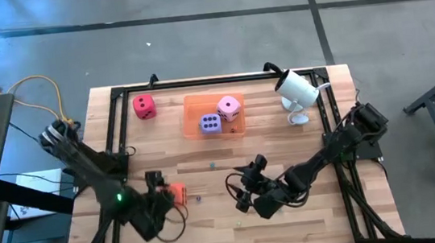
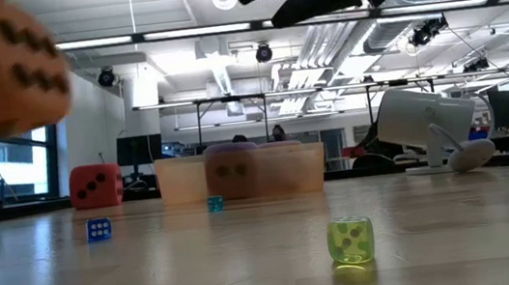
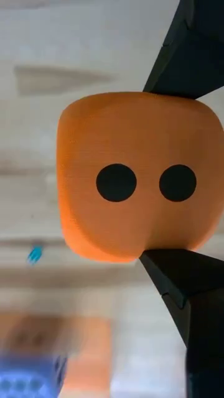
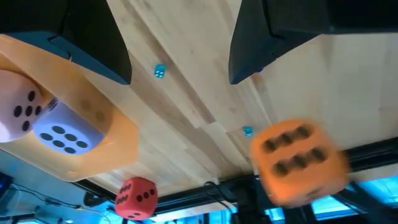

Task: Pick & Place Dice
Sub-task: Put the large orange die into the orange bin, then put the small blue die into the orange bin

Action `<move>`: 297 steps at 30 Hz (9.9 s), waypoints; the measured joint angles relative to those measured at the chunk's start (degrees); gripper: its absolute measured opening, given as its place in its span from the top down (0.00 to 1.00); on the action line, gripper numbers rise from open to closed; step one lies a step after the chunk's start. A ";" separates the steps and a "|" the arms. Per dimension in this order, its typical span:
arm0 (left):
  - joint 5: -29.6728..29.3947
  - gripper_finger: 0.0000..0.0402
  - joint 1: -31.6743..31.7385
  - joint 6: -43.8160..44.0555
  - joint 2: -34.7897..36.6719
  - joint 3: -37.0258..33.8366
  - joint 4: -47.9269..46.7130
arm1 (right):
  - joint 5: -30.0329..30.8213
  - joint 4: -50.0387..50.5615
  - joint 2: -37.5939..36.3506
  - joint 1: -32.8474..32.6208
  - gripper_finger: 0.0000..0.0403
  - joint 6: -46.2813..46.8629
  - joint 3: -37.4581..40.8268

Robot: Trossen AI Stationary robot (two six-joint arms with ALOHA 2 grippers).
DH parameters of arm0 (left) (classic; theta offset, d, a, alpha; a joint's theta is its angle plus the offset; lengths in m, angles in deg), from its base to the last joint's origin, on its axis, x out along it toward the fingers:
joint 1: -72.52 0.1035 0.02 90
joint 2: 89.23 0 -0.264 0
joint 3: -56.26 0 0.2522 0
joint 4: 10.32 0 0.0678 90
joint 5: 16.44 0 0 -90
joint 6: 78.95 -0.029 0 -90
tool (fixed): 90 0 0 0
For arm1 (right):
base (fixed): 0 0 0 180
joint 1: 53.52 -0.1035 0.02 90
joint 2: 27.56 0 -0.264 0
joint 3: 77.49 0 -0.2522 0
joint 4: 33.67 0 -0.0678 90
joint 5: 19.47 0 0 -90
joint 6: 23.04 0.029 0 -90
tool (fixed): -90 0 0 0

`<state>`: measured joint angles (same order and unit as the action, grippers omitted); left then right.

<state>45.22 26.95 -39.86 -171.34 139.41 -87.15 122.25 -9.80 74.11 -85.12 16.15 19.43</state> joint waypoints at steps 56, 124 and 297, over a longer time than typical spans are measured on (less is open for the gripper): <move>27.77 0.20 76.46 -42.95 -11.38 0.15 31.72 | 0.86 -1.20 0.02 -4.78 0.36 6.05 0.02; 16.77 0.01 72.97 -51.30 -11.61 0.13 32.15 | 0.60 -0.37 0.04 -4.78 0.36 6.22 0.02; 19.19 0.10 15.59 -14.16 8.37 -34.80 26.49 | -2.44 -1.75 5.57 -3.86 0.36 11.55 0.00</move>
<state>64.41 42.54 -54.02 -162.97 104.61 -60.67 119.81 -11.55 79.68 -88.98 27.70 19.43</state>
